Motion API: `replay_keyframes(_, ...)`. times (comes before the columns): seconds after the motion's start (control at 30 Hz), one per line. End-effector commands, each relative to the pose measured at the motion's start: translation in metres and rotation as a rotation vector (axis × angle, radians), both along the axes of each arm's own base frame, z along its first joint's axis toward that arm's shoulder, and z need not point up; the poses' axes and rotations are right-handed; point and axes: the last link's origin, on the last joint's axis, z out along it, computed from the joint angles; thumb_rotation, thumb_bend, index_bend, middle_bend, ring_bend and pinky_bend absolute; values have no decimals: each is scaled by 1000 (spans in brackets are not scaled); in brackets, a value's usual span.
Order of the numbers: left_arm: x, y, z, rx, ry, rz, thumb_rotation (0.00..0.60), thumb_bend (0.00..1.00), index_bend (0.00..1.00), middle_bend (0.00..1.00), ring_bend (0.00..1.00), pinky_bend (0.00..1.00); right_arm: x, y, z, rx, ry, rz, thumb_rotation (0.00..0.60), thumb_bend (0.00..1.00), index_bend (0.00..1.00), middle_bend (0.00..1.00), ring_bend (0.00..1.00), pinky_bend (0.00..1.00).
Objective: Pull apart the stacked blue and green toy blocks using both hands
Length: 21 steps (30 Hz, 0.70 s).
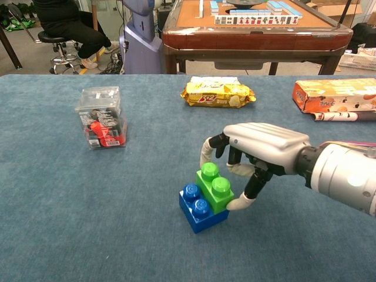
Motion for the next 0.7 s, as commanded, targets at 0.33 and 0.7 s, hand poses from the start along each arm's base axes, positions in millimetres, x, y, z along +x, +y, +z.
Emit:
replay_keyframes(0.33, 25, 18, -4, -13, -88, -49, 600, 129, 316, 586, 639, 837, 4, -10, 39, -42, -154, -24, 600, 0, 675, 1000, 1000, 1000)
replay_keyframes(0.7, 80, 58, -20, -75, -260, -124, 600, 129, 313, 635, 659, 837, 19, -24, 77, -102, -294, -10, 600, 0, 705, 1000, 1000, 1000)
